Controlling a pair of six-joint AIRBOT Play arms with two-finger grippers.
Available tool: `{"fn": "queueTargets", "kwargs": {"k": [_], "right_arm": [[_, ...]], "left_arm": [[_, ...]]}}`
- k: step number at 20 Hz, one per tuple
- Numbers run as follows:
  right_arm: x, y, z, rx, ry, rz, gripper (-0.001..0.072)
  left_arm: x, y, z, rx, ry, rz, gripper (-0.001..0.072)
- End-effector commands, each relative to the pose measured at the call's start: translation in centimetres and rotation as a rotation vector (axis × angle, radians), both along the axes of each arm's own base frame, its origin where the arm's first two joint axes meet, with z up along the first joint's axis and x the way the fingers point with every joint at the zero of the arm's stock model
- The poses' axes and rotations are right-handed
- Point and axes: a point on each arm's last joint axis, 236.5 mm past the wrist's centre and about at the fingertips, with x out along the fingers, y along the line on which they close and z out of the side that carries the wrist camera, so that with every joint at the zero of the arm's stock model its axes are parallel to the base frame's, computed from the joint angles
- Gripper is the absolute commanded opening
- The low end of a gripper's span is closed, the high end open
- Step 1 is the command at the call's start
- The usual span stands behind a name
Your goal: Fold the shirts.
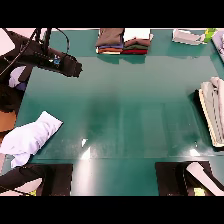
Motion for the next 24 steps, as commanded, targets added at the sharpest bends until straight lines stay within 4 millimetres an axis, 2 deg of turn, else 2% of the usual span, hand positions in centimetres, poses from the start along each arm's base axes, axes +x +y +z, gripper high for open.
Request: {"fn": "queueTargets", "kwargs": {"k": [1, 3, 4, 5, 7, 8, 10, 12, 14, 15, 18, 19, 24], "right_arm": [[5.1, 0.9, 4.2, -0.014, -0.203, 0.063, 0.0560], [10.6, 4.4, 7.6, 0.016, -0.359, 0.187, 0.0558], [13.1, 7.0, 8.8, 0.044, -0.411, 0.267, 0.0558], [15.4, 10.4, 9.7, 0.080, -0.449, 0.364, 0.0558], [18.6, 17.4, 9.8, 0.131, -0.456, 0.563, 0.0556], [19.7, 21.2, 9.5, 0.162, -0.444, 0.666, 0.0555], [20.9, 27.2, 8.3, 0.188, -0.394, 0.842, 0.0553], [21.2, 32.0, 6.6, 0.194, -0.330, 0.985, 0.0552], [21.1, 35.6, 5.0, 0.201, -0.270, 1.091, 0.0549], [21.0, 36.9, 4.4, 0.203, -0.247, 1.130, 0.0525], [20.5, 39.7, 3.4, 0.229, -0.219, 1.196, 0.0053], [20.5, 40.0, 3.3, 0.231, -0.215, 1.204, 0.0017], [20.5, 39.7, 3.3, 0.231, -0.216, 1.196, 0.0016]], "left_arm": [[0.0, 0.0, 0.0, 0.000, 0.000, 0.000, 0.0023], [0.0, 0.0, 0.0, 0.000, 0.000, 0.000, 0.0023], [0.0, 0.0, 0.0, 0.000, 0.000, 0.000, 0.0023], [0.0, 0.0, 0.0, 0.000, 0.000, 0.000, 0.0023], [0.2, -0.1, 0.2, -0.006, -0.011, 0.003, 0.0023], [0.3, -0.1, 0.3, -0.009, -0.016, 0.004, 0.0023], [0.5, -0.2, 0.4, -0.015, -0.025, 0.006, 0.0023], [0.5, -0.2, 0.4, -0.014, -0.024, 0.006, 0.0023], [0.5, -0.2, 0.5, -0.015, -0.025, 0.006, 0.0023], [0.5, -0.2, 0.4, -0.015, -0.024, 0.006, 0.0023], [0.5, -0.2, 0.5, -0.015, -0.025, 0.006, 0.0023], [0.5, -0.2, 0.4, -0.015, -0.024, 0.006, 0.0023], [0.5, -0.2, 0.5, -0.015, -0.025, 0.006, 0.0023]]}}
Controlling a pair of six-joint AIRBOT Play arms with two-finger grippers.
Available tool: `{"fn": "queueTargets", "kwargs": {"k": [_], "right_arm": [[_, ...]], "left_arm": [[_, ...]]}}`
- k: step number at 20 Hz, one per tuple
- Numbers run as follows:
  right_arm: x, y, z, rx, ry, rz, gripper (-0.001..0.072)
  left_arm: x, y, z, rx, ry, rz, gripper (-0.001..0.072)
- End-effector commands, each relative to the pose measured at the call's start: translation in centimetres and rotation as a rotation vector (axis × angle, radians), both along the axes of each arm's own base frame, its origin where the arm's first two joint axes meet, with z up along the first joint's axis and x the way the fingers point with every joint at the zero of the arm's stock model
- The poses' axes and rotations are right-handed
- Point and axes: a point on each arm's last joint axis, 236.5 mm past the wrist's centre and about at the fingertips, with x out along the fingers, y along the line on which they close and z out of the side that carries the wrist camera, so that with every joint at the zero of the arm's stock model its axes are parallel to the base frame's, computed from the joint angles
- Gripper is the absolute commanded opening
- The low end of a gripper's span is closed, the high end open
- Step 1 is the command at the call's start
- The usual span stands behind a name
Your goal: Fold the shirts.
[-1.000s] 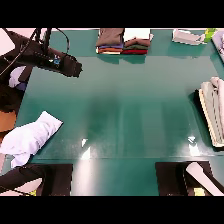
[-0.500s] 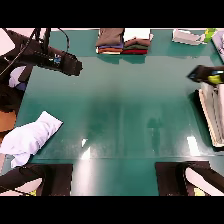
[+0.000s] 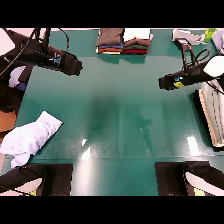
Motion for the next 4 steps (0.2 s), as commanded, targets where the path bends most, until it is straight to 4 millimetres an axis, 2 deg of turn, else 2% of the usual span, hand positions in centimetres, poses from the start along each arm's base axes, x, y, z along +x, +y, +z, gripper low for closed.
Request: {"fn": "queueTargets", "kwargs": {"k": [1, 4], "right_arm": [[0.00, 0.21, -0.18, -0.001, 0.005, 0.005, 0.0017], [-0.01, 0.22, -0.19, -0.002, 0.005, 0.005, 0.0016]], "left_arm": [[0.01, -0.02, -0.01, 0.000, 0.000, 0.000, 0.0023], [0.01, -0.02, -0.01, 0.000, 0.000, 0.000, 0.0023]]}}
